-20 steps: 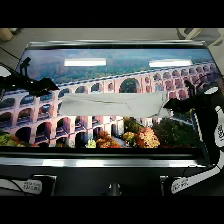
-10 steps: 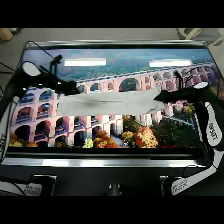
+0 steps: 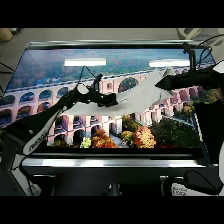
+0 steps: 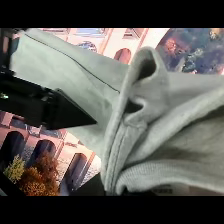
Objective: Fold the shirts.
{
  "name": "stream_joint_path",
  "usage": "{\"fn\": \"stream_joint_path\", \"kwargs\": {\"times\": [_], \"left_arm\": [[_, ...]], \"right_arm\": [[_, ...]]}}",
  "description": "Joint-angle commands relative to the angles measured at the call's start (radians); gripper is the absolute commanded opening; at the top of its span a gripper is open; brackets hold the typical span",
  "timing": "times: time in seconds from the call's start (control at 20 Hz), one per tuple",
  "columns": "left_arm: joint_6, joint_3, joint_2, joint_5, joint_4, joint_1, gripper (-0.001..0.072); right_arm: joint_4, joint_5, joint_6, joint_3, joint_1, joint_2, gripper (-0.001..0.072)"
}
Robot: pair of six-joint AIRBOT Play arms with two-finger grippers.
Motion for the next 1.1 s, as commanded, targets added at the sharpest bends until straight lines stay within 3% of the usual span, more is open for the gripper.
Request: {"fn": "stream_joint_path", "kwargs": {"times": [0.0,0.15,0.3,0.4,0.5,0.7,0.9,1.05], "left_arm": [[0.0,0.002,-0.079,0.072,-0.208,-0.103,0.0033],[0.021,0.028,-0.108,0.19,-0.291,-0.19,0.0034],[0.145,0.097,-0.112,0.122,-0.287,-0.166,0.0031],[0.149,0.105,-0.061,0.039,-0.182,-0.088,0.0029],[0.085,0.105,0.036,-0.032,0.032,0.01,0.0029],[0.021,0.105,0.294,-0.142,0.362,0.212,0.003],[0.022,0.105,0.533,-0.193,0.406,0.369,0.0031],[0.029,0.105,0.658,-0.218,0.407,0.407,0.0031]], "right_arm": [[-0.061,0.058,0.043,0.002,0.013,0.147,0.0023],[-0.096,0.056,0.083,0.002,0.013,0.213,0.0023],[-0.144,0.04,0.083,0.002,0.013,0.217,0.0023],[-0.15,0.018,0.083,0.002,0.013,0.186,0.0022],[-0.146,-0.02,0.083,0.002,0.043,0.132,0.0022],[-0.082,-0.222,0.086,0.002,0.251,-0.002,0.0022],[0.071,-0.522,0.086,0.002,0.517,-0.176,0.0022],[0.211,-0.636,0.082,0.002,0.654,-0.334,0.0024]]}}
